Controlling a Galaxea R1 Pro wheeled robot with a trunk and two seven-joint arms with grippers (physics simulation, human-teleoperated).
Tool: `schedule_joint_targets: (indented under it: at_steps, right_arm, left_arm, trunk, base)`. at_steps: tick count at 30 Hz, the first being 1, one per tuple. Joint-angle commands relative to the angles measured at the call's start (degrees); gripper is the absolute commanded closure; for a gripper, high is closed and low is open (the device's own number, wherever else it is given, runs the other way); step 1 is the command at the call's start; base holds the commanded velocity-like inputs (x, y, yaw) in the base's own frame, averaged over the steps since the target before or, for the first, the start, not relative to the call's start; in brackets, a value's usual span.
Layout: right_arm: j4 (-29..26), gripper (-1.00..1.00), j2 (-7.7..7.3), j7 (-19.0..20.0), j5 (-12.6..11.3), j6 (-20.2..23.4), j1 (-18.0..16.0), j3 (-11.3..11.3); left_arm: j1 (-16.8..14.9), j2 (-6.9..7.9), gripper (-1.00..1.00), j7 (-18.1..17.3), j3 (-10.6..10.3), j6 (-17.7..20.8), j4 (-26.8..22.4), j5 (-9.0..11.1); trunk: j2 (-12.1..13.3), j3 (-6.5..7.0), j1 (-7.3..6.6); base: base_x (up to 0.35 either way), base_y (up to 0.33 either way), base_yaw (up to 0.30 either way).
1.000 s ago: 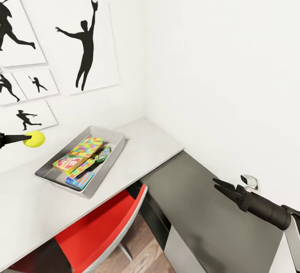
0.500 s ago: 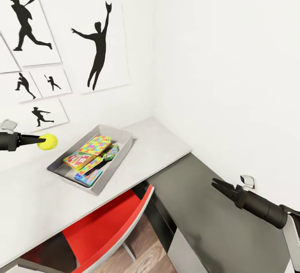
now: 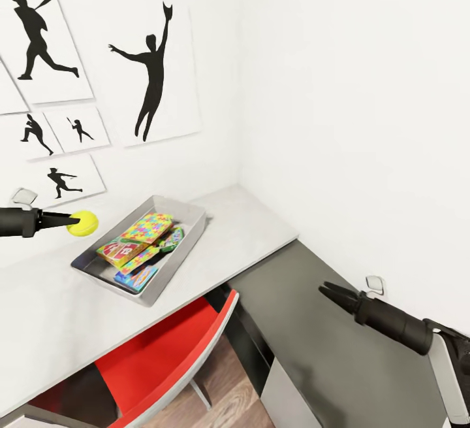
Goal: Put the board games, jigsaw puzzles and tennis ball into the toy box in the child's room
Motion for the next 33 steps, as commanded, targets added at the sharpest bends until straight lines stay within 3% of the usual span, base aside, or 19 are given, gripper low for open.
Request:
schedule_joint_targets:
  at_steps: [1, 5, 11, 17, 25, 33]
  right_arm:
    - [-0.02, -1.00, 0.18, -0.51, -0.21, 0.38, -0.05, 0.08]
    - [-0.07, -1.00, 1.14, -2.53, -0.21, 0.41, -0.05, 0.23]
    - [-0.09, -1.00, 1.41, -3.08, -0.21, 0.42, -0.05, 0.25]
    - [-0.09, -1.00, 1.43, -3.15, -0.21, 0.42, -0.05, 0.26]
    - [-0.21, -1.00, 2.09, -3.25, -0.15, 0.40, -0.05, 0.27]
    - [-0.18, -1.00, 2.64, -7.08, -0.15, 1.13, -0.13, 2.56]
  left_arm:
    - [-0.06, 0.01, 1.00, -0.33, -0.03, 0.36, 0.01, 0.03]
    - [-0.06, -0.02, 1.00, -0.33, -0.13, 0.30, -0.06, 0.01]
    - [-0.06, -0.17, 1.00, -0.33, -0.37, 0.24, -0.06, -0.14]
    - [-0.06, -0.74, 1.00, -0.33, -2.69, 0.00, 0.15, -0.52]
    - [-0.06, -0.82, 1.00, -0.33, -3.25, -0.08, 0.27, -0.75]
    - [-0.06, -0.48, 1.00, -0.33, -3.24, -0.06, 0.55, -0.98]
  trunk:
    - [-0.12, -0.11, 0.03]
    - [-0.12, -0.11, 0.03]
    - [-0.12, -0.11, 0.03]
    - [-0.12, -0.11, 0.03]
    - [-0.12, -0.11, 0.03]
    - [-0.12, -0.11, 0.03]
  base:
    - [0.000, -0.051, 0.000]
    - [0.000, -0.163, 0.000]
    - [0.000, -0.042, 0.000]
    - [0.000, -0.004, 0.000]
    - [0.000, 0.000, 0.000]
    - [0.000, 0.000, 0.000]
